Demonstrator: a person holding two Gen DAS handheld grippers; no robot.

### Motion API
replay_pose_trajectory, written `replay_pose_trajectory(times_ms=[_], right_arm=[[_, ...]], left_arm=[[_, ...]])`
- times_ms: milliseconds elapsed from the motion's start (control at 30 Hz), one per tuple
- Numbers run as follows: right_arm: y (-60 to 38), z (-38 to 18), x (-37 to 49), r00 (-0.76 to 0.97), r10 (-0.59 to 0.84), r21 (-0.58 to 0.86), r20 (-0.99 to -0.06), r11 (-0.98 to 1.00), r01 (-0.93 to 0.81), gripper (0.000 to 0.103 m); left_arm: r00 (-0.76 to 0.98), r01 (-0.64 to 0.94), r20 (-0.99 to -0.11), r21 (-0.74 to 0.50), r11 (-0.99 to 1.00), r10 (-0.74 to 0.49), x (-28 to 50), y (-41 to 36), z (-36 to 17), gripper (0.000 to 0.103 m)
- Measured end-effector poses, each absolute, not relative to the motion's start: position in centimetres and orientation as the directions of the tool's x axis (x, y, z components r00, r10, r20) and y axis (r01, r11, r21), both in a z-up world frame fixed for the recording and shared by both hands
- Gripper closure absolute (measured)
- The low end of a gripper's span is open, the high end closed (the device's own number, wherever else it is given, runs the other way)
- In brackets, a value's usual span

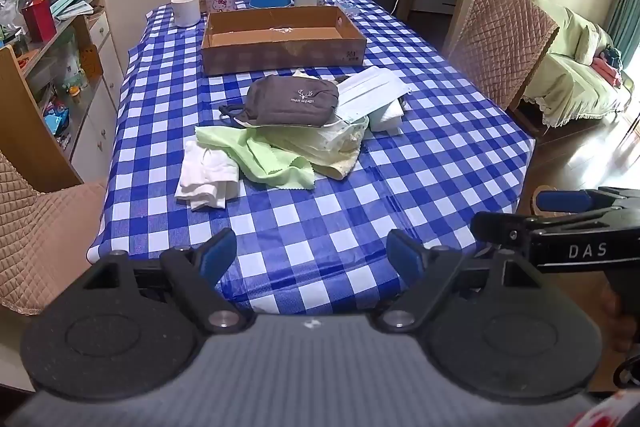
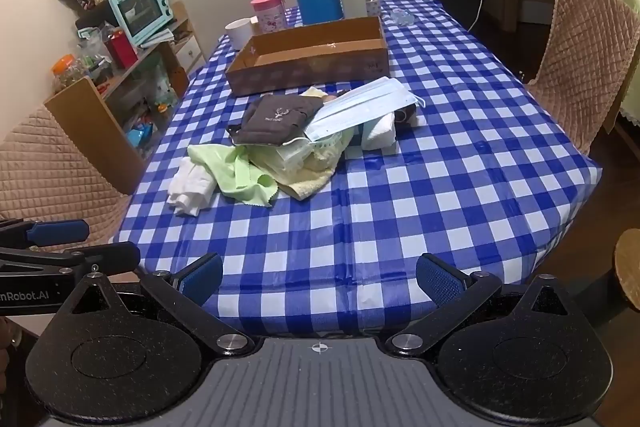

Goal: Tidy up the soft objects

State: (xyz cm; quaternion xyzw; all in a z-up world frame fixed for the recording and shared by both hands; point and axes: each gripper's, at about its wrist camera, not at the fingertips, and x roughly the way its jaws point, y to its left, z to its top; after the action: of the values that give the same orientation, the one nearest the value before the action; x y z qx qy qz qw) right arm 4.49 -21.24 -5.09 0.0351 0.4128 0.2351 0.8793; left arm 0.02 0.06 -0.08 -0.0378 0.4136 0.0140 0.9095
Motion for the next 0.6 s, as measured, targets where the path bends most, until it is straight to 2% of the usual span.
replay_pose_trajectory(times_ms=[600], right_arm=[[-21.27,-5.07,5.17,0.548,0.445,0.26,-0.709,0.886,-0.384,0.0]], left_arm=[[0.655,-0.057,-0.756,-0.056,0.997,-0.005,0.4,0.16,-0.18,0.022]])
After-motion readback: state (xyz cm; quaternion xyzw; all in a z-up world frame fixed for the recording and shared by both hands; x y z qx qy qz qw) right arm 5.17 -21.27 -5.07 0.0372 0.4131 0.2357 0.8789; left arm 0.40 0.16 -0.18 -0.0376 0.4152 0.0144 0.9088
